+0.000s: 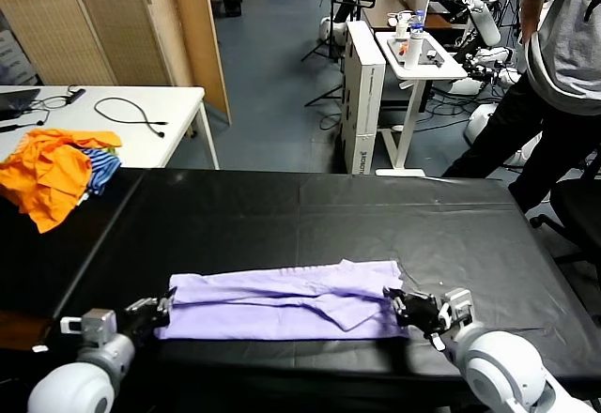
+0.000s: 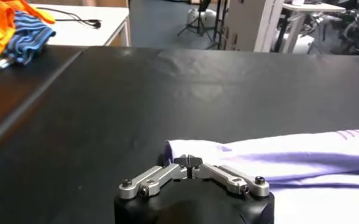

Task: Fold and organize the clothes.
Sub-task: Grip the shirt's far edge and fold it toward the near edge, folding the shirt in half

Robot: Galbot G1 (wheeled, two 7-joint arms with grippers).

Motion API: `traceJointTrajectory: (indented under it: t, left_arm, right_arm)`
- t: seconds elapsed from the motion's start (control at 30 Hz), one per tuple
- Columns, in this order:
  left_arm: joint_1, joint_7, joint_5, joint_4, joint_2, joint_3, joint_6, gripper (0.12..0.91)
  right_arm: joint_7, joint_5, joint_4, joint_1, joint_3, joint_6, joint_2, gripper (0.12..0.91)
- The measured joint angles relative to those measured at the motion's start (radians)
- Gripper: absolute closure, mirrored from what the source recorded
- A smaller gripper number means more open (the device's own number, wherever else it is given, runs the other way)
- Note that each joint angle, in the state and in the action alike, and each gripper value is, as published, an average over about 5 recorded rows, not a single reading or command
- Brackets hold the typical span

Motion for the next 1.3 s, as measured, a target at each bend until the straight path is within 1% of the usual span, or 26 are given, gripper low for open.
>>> traceJointTrajectory:
  t: [0.03, 0.07, 0.1, 0.13, 0.17, 0.2, 0.27, 0.3, 0.37, 0.53, 0.8, 0.93, 1.03, 1.13, 1.2, 1.23, 1.3]
  left_arm:
    - [-0.006, 0.0, 0.004, 0.001, -0.006, -0.006, 0.001, 0.572]
    - [-0.013, -0.001, 0.006, 0.004, -0.011, -0.012, 0.002, 0.496]
    - [-0.021, -0.002, 0.006, 0.009, -0.015, -0.02, 0.003, 0.44]
    - [-0.031, -0.002, 0.004, 0.016, -0.018, -0.027, 0.002, 0.383]
    - [-0.041, -0.003, 0.002, 0.023, -0.019, -0.033, 0.001, 0.31]
    - [-0.05, -0.003, -0.001, 0.03, -0.02, -0.038, 0.0, 0.256]
    - [-0.07, -0.004, -0.007, 0.045, -0.021, -0.042, -0.004, 0.174]
    - [-0.08, -0.005, -0.008, 0.05, -0.022, -0.041, -0.005, 0.15]
    - [-0.1, -0.006, -0.009, 0.062, -0.025, -0.035, -0.006, 0.132]
    - [-0.142, -0.006, -0.007, 0.095, -0.036, -0.002, -0.006, 0.124]
    - [-0.153, -0.002, -0.005, 0.125, -0.049, 0.038, -0.005, 0.123]
    - [-0.15, 0.001, -0.006, 0.138, -0.055, 0.043, -0.005, 0.123]
    - [-0.153, 0.001, -0.009, 0.146, -0.06, 0.046, -0.004, 0.123]
    - [-0.154, 0.001, -0.007, 0.148, -0.065, 0.049, 0.0, 0.123]
    - [-0.153, 0.001, -0.004, 0.149, -0.069, 0.05, 0.004, 0.127]
    - [-0.152, 0.0, -0.002, 0.149, -0.07, 0.051, 0.006, 0.142]
    - [-0.151, 0.0, -0.001, 0.149, -0.072, 0.051, 0.008, 0.197]
  right_arm:
    - [0.011, 0.005, -0.002, 0.004, 0.008, 0.012, 0.006, 0.238]
    - [0.024, 0.011, -0.006, 0.011, 0.014, 0.024, 0.013, 0.2]
    - [0.041, 0.019, -0.013, 0.019, 0.018, 0.036, 0.021, 0.16]
    - [0.057, 0.027, -0.023, 0.028, 0.019, 0.045, 0.031, 0.139]
    - [0.073, 0.034, -0.035, 0.039, 0.019, 0.051, 0.041, 0.132]
    - [0.087, 0.041, -0.048, 0.05, 0.018, 0.054, 0.053, 0.124]
    - [0.112, 0.044, -0.077, 0.074, 0.013, 0.055, 0.079, 0.12]
    - [0.122, 0.041, -0.091, 0.085, 0.009, 0.055, 0.092, 0.119]
    - [0.14, 0.033, -0.12, 0.105, -0.001, 0.056, 0.12, 0.119]
    - [0.182, 0.024, -0.185, 0.143, -0.027, 0.059, 0.175, 0.118]
    - [0.201, 0.02, -0.253, 0.172, -0.059, 0.057, 0.218, 0.12]
    - [0.205, 0.012, -0.274, 0.18, -0.068, 0.055, 0.23, 0.151]
    - [0.204, 0.008, -0.278, 0.178, -0.071, 0.049, 0.237, 0.192]
    - [0.199, 0.003, -0.279, 0.174, -0.074, 0.045, 0.241, 0.255]
    - [0.195, -0.001, -0.281, 0.172, -0.075, 0.045, 0.244, 0.323]
    - [0.193, -0.004, -0.283, 0.172, -0.075, 0.046, 0.245, 0.363]
    - [0.19, -0.009, -0.287, 0.172, -0.075, 0.047, 0.247, 0.471]
